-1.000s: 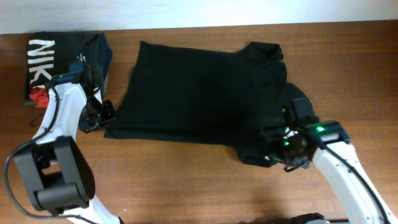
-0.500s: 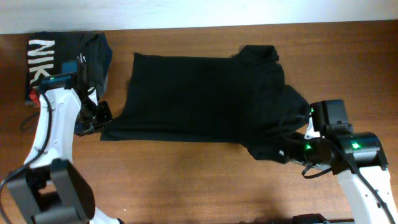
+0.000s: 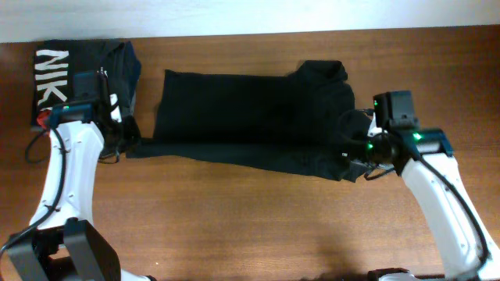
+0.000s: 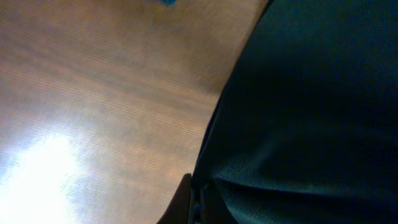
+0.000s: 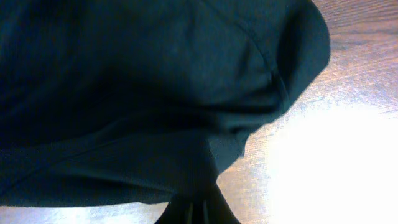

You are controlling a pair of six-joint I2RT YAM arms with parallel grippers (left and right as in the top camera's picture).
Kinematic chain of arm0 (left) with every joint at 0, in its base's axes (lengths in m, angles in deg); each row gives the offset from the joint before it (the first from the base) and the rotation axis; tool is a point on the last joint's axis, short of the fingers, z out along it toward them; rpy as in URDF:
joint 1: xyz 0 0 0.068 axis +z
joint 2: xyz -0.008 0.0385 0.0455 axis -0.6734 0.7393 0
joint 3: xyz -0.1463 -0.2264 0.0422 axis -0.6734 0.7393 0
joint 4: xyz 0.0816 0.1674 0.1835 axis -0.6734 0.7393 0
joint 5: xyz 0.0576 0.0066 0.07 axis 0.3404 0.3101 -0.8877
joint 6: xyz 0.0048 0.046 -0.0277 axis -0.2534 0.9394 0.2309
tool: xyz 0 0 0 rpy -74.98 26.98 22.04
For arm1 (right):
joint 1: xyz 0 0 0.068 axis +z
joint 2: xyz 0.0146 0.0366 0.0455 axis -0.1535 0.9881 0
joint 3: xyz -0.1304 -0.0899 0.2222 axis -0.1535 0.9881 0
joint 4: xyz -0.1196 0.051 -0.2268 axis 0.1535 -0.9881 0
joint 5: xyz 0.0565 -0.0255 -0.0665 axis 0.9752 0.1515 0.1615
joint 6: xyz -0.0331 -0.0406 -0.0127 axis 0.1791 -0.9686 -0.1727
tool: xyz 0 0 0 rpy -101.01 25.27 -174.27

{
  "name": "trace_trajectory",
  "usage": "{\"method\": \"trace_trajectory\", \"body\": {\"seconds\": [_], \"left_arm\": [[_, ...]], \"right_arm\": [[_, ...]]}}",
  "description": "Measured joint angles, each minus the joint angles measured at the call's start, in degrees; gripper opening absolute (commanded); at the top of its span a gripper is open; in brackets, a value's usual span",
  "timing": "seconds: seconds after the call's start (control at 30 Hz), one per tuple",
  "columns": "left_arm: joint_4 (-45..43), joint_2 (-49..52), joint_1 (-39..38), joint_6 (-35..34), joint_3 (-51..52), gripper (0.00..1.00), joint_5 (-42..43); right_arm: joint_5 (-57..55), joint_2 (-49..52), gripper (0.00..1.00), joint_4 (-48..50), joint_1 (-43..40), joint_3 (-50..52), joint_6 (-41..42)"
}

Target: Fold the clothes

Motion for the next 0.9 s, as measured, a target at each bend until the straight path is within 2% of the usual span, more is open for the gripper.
{"method": "trace_trajectory", "body": {"seconds": [0.2,0.53,0.7,0.73,0.77,0.83,0.87,0.9], "left_arm": [[-13.9,0.3,-4.7,0.0,2.5,0.01,0.0],[-22.7,8.0,-7.8,0.0,3.2,0.01,-1.1],[-24.7,11.7,-7.8,0.0,3.2,0.03,-1.1],[-25.4,12.3,-7.8,0.0,3.2,0.17,-1.1],[-26.0,12.8,-7.8,0.0,3.3,0.22,-1.2],[-28.2,13.2,-7.8,0.2,3.3,0.44,-1.7],[-29.6,13.4,-7.8,0.0,3.3,0.61,-1.9],[-30.6,13.4,-7.8,0.1,3.4,0.71,-2.0]], "right_arm": [[-2.6,3.5,0.04,5.2,-1.1,0.0,-0.9],[-3.4,4.0,0.04,12.9,-3.7,0.0,-3.3],[-3.5,9.4,0.05,13.4,-3.7,0.0,-3.8],[-3.5,10.9,0.05,13.7,-3.7,0.0,-3.8],[-3.5,11.8,0.06,14.3,-3.7,0.0,-3.9],[-3.6,14.4,0.09,16.3,-3.7,0.0,-3.8],[-3.7,15.7,0.16,17.0,-3.7,0.0,-3.9],[-3.9,16.6,0.19,17.5,-3.7,0.0,-4.0]]}}
